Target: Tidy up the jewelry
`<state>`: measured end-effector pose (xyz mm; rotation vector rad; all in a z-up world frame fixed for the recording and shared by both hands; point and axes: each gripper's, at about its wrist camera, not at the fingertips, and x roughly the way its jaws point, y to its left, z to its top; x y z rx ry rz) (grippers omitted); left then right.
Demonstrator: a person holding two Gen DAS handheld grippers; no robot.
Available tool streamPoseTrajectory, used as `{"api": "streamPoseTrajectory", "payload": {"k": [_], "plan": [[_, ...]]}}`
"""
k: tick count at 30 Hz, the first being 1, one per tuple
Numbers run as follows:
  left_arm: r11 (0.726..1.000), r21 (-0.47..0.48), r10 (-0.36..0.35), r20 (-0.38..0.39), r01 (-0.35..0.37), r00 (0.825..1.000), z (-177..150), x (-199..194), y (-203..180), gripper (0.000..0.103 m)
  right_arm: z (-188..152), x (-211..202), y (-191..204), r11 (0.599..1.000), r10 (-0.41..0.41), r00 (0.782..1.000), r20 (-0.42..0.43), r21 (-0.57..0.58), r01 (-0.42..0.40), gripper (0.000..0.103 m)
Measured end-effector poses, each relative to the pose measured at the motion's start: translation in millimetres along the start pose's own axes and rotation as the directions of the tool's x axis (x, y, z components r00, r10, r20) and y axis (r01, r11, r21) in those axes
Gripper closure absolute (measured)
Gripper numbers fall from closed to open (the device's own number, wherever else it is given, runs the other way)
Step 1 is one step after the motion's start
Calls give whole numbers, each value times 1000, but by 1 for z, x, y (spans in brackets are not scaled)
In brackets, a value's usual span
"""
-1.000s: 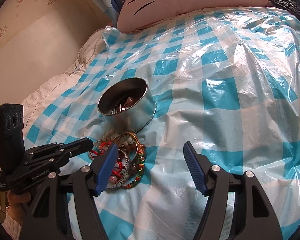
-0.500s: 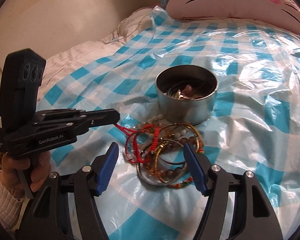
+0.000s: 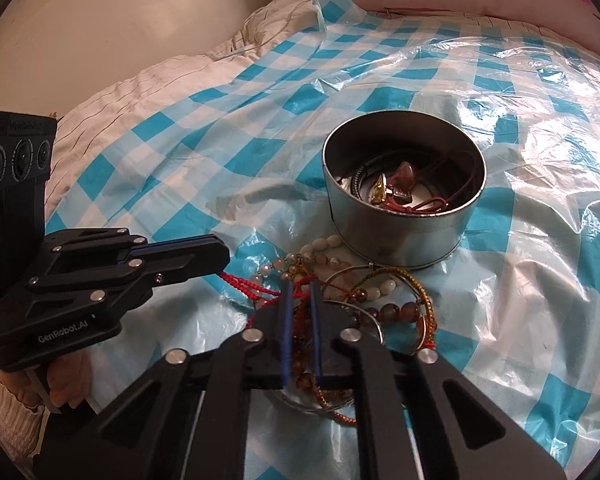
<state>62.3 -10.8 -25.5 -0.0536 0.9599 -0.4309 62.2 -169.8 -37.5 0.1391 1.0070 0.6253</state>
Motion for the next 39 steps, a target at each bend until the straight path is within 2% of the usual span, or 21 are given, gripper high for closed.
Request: {"api": "streamPoseTrajectory", "payload": {"k": [3, 8, 9, 10, 11, 12, 13, 18, 22, 24, 26, 27, 29, 32, 36, 37, 38, 39], "plan": [[1000, -4, 2, 1, -2, 1000, 0, 0, 1, 101, -2, -11, -4, 1000, 9, 999, 34, 27, -10, 99], [1000, -3, 3, 5, -3, 1000, 0, -2, 1, 101, -4, -40, -16, 991, 56, 989, 138, 113, -72, 99], [1000, -2, 4, 5, -4, 1000, 0, -2, 1, 101, -4, -41, -17, 990, 54, 989, 141, 119, -71, 99], [1000, 0, 4, 6, -4, 1000, 0, -2, 0, 101, -3, -38, -18, 989, 52, 990, 129, 128, -69, 94], [1000, 4, 6, 7, -6, 1000, 0, -3, -1, 101, -2, -34, -19, 989, 54, 992, 110, 134, -68, 62], [1000, 11, 12, 8, -12, 1000, 0, -3, -2, 101, -1, -29, -17, 990, 44, 995, 91, 131, -55, 44], [1000, 18, 18, 9, -18, 1000, 0, -5, -3, 101, -1, -27, -14, 993, 25, 996, 91, 113, -36, 36], [998, 52, 17, 8, -18, 1000, -6, -17, -5, 101, 3, -12, 5, 998, 62, 997, 44, 29, -63, 39], [998, 60, 29, 7, -29, 1000, -9, -23, -1, 101, 7, 8, 16, 998, 37, 999, -21, -40, -38, 39], [998, 47, 34, 10, -35, 999, -9, -24, 5, 101, 8, 12, 17, 997, 58, 998, -32, -43, -60, 55], [999, 27, 30, 17, -30, 999, -7, -26, 11, 101, 8, 11, 14, 995, 88, 995, -42, -33, -89, 95], [1000, 17, 24, 23, -25, 999, -6, -29, 13, 101, 7, 11, 13, 994, 108, 993, -43, -21, -109, 96], [1000, 9, 28, 41, -28, 999, -4, -36, 16, 101, 4, 7, 14, 997, 69, 997, -35, -35, -70, 97], [1000, -3, 26, 64, -26, 998, 0, -47, 21, 101, -1, 0, 5, 999, 43, 999, -16, 5, -42, 98], [999, 5, 37, 60, -38, 997, 3, -50, 23, 101, -3, -14, -1, 996, 76, 997, 30, 39, -77, 97], [999, 6, 39, 58, -39, 998, 3, -49, 23, 101, -2, -16, 0, 995, 90, 995, 34, 43, -92, 93], [999, 4, 39, 55, -39, 998, 2, -48, 23, 101, -1, -16, 3, 993, 108, 994, 32, 45, -109, 68], [999, 1, 37, 54, -37, 998, 2, -47, 23, 101, -1, -16, 7, 993, 113, 993, 33, 30, -114, 53]]}}
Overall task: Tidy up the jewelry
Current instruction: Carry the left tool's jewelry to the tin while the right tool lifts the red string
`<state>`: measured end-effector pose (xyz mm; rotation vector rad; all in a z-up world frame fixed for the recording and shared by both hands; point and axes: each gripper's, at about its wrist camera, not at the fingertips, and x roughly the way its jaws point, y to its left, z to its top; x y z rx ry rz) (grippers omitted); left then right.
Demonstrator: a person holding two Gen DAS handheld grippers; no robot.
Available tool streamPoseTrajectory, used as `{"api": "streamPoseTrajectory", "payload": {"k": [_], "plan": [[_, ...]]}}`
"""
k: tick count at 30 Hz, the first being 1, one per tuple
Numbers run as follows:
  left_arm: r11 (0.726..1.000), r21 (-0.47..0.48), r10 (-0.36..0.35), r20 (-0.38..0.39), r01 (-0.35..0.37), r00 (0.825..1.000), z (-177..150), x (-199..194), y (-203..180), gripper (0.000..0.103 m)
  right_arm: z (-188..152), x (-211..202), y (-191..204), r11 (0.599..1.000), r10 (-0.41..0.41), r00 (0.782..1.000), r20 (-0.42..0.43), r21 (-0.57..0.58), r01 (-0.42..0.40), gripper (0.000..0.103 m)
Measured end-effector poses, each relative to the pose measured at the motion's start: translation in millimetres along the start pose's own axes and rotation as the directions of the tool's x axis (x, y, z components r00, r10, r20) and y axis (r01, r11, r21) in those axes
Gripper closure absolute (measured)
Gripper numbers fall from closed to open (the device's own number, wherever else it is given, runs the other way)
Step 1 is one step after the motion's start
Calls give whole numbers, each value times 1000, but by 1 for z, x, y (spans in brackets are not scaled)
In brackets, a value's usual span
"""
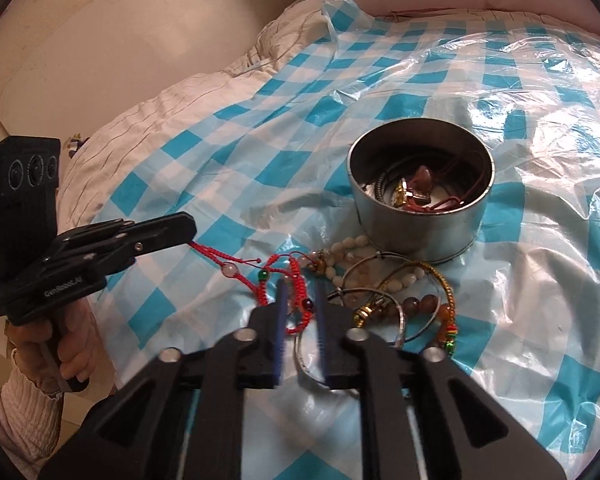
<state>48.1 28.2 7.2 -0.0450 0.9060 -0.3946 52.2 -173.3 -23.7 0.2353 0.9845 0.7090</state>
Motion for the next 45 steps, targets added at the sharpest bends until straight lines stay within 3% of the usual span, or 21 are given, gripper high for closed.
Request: {"api": "streamPoseTrajectory", "payload": {"k": [1, 4, 11, 16, 22, 29, 37, 45], "plan": [[1000, -1, -1, -1, 1, 1000, 0, 1, 0, 101, 0, 0, 7, 999, -13, 1000, 9, -31, 13, 44], [1000, 2, -3, -4, 3, 1000, -2, 3, -3, 101, -1, 10, 25, 993, -24, 1000, -15, -112, 22, 46], [1000, 6, -4, 2, 4, 1000, 1, 3, -4, 101, -4, 33, 38, 976, -45, 997, -68, -215, 29, 78], [1000, -2, 6, 2, -6, 1000, 2, 5, 0, 101, -5, 33, 32, 981, -5, 997, -77, -192, -10, 97], [1000, -8, 14, 4, -14, 1000, 3, 5, 3, 101, -3, 4, 19, 993, 95, 995, 1, -68, -95, 97], [1000, -4, 6, 10, -6, 1000, 4, 2, -1, 101, -13, -39, -15, 966, 192, 968, 163, 142, -215, 97], [999, 35, -43, 48, 41, 998, 22, -3, -32, 101, -15, -71, -27, 966, 108, 948, 300, 192, -171, 97], [995, 68, -71, 81, 66, 994, 46, -1, -61, 101, -9, -84, -20, 985, 21, 939, 344, 155, -79, 97]]}}
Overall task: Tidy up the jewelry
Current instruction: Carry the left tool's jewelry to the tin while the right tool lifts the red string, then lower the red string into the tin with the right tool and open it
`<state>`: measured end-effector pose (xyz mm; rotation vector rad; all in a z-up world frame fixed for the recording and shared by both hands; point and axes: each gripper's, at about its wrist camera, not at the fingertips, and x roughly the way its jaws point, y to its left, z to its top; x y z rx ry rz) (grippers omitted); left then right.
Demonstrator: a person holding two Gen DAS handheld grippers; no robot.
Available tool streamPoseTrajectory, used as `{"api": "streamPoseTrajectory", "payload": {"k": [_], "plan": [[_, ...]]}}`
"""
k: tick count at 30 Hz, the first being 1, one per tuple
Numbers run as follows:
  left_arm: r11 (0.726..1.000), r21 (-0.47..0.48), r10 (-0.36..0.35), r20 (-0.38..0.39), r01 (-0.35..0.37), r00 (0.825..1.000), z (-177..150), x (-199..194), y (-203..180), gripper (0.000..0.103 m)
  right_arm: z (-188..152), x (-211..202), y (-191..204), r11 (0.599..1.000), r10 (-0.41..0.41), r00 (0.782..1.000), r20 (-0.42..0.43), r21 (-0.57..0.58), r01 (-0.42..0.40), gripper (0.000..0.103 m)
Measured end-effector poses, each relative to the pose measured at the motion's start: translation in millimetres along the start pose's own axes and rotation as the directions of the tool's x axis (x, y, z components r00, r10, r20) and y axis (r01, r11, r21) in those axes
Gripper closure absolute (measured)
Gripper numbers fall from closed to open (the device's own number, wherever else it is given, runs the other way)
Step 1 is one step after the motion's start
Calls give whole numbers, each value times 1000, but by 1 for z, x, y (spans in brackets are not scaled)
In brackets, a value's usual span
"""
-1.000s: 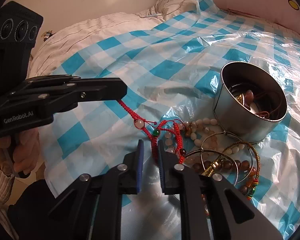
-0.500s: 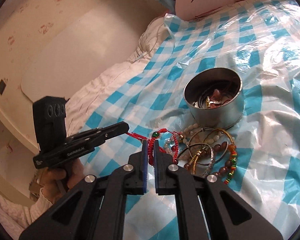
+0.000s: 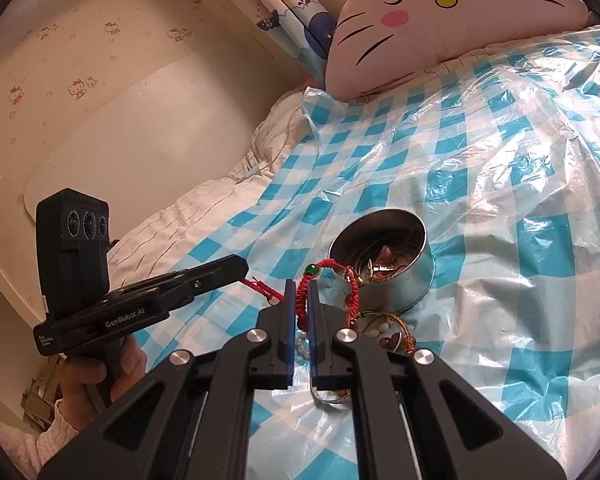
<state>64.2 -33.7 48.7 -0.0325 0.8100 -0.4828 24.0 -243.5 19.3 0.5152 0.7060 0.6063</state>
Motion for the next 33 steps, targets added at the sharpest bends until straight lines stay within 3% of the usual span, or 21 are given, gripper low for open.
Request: {"api": "streamPoseTrajectory", "payload": {"k": [16, 33], "plan": [[999, -2, -33, 63, 33, 997, 44, 19, -15, 101, 31, 7, -4, 997, -66, 995, 78, -35, 69, 97], [996, -87, -25, 22, 27, 999, 43, 70, 2, 101, 46, 39, -20, 991, -117, 992, 54, -59, 120, 97]]}}
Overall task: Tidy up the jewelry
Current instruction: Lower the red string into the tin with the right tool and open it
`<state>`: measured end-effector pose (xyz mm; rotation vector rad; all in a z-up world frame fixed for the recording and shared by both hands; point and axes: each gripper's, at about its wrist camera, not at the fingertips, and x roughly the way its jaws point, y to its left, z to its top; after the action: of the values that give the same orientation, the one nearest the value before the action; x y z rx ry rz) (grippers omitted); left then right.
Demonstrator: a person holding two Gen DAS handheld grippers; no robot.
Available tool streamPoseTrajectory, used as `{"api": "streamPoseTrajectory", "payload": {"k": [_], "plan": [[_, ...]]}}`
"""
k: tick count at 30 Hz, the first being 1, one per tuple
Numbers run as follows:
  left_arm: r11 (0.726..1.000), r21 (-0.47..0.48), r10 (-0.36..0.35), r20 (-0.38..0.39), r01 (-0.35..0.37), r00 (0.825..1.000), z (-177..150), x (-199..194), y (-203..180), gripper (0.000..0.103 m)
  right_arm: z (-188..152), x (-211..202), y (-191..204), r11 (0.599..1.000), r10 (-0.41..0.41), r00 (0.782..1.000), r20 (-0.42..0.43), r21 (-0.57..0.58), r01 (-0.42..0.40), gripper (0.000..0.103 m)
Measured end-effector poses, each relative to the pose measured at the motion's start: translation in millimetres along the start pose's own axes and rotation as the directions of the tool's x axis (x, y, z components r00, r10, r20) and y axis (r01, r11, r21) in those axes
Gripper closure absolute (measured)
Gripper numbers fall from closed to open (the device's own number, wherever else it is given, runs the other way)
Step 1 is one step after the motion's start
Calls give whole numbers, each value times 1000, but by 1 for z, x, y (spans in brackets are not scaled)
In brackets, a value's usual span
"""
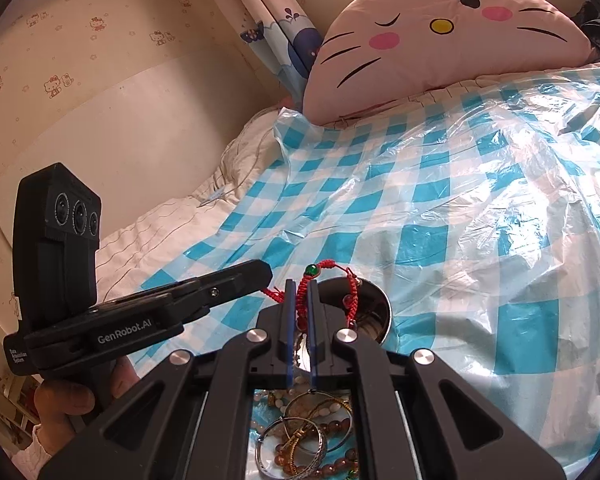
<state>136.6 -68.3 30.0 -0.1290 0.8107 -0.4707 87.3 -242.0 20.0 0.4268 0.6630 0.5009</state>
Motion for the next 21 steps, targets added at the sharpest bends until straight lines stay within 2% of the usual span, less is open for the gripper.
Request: {"api": "streamPoseTrajectory", "payload": {"k": [8, 21], "plan": [[1000, -27, 15, -32, -16, 999, -6, 21, 12, 101, -2, 25, -4, 999, -31, 998, -52, -34, 30, 97], [997, -10, 74, -39, -74, 996, -9, 27, 16, 101, -7, 41, -7, 997, -56, 994, -98, -49, 52, 97]]}}
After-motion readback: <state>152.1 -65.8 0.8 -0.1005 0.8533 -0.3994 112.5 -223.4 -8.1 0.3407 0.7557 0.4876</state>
